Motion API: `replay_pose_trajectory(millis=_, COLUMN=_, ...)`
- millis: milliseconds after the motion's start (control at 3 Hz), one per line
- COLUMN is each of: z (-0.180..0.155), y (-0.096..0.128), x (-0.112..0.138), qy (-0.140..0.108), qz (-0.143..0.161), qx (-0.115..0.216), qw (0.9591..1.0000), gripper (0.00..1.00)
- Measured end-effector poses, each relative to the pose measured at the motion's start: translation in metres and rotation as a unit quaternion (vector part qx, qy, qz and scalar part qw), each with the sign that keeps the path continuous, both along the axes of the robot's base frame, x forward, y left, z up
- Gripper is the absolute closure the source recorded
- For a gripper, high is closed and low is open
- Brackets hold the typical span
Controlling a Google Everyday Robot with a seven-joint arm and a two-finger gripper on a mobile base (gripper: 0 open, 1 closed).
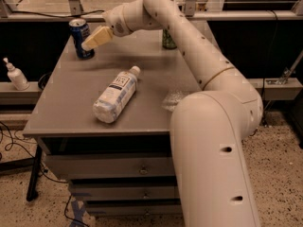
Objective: Move pepsi can near blue plastic bottle
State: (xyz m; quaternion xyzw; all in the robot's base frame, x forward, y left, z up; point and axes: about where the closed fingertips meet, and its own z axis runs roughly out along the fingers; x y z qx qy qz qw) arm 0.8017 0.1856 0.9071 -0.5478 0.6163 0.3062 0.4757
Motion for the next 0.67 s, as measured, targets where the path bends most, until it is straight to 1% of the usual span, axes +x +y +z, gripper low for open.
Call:
replay_pose_trajectory(millis=333, z=-0.004, y=0.018, x=0.008, qy=0.006, qz=0.002, qx=0.012, qw=0.9999, gripper=0.00)
replay_pose_trajectory(millis=667, z=-0.007, y=0.034, x=0.009, qy=0.011, qz=0.008, qx=0.017, qw=0.9998, gripper=0.19)
